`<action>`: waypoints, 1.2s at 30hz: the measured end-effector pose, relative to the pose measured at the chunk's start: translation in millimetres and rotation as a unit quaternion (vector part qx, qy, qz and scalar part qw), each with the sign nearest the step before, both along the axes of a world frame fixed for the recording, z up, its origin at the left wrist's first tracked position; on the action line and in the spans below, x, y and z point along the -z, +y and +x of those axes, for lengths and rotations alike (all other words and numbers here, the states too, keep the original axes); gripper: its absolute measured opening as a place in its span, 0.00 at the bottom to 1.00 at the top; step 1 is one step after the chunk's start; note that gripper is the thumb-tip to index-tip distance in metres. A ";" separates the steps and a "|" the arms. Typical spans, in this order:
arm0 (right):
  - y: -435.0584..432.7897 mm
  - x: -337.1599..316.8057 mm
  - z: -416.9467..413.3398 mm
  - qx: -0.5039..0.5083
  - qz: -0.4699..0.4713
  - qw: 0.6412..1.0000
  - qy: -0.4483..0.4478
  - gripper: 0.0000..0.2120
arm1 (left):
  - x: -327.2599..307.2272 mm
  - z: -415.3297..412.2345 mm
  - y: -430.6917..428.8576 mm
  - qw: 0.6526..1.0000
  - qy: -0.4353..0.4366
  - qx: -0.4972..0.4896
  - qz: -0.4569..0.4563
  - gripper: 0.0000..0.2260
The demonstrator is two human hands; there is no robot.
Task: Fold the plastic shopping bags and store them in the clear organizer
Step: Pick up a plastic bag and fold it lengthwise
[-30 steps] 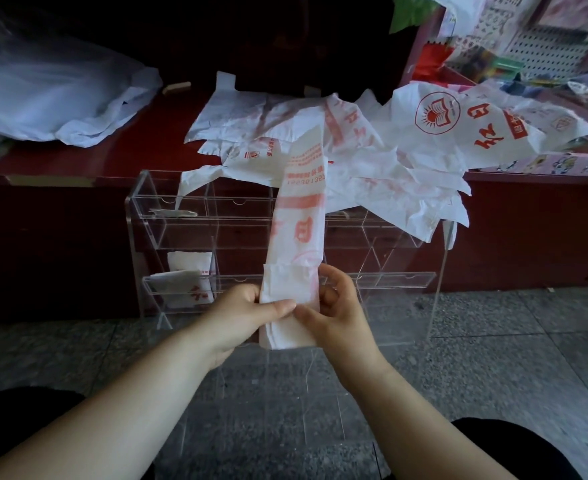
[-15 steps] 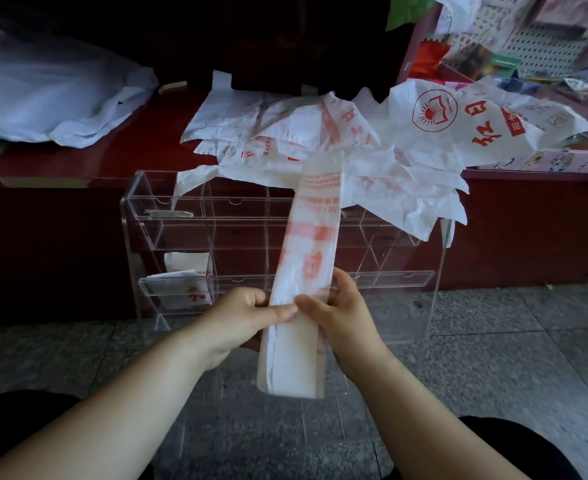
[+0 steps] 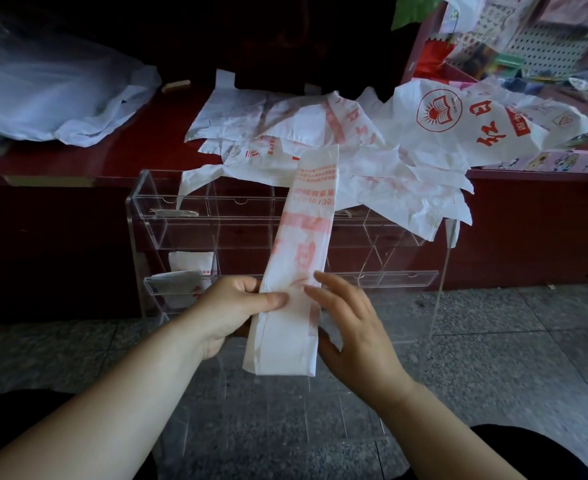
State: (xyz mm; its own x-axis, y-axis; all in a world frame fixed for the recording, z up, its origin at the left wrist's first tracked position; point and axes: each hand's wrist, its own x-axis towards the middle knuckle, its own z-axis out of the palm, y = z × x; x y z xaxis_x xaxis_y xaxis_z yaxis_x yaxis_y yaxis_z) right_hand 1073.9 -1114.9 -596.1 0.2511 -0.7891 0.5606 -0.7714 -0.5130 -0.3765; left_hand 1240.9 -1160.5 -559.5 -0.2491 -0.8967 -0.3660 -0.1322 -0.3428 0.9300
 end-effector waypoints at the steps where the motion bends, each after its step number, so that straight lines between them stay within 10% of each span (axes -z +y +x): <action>1: 0.4 0.8 2.5 -0.006 -0.023 1.000 0.017 0.21 | -0.5 -0.4 0.4 1.000 0.001 -0.001 0.003 0.05; 8: -5.2 4.2 7.0 -0.024 -0.104 0.993 -0.058 0.07 | -0.4 -0.9 4.3 0.999 0.025 0.026 0.015 0.03; 13: 2.3 1.4 9.0 -0.031 0.036 0.983 -0.180 0.10 | -1.6 -5.3 -1.5 0.997 0.081 0.003 -0.017 0.09; 25: -3.8 -20.1 20.3 0.085 0.268 0.834 -0.475 0.13 | -1.3 -16.9 4.9 0.964 0.252 -0.045 0.074 0.13; 36: -3.7 -22.4 21.9 0.092 0.310 0.816 -0.480 0.10 | 3.2 -24.7 12.6 0.989 0.107 -0.085 -0.048 0.02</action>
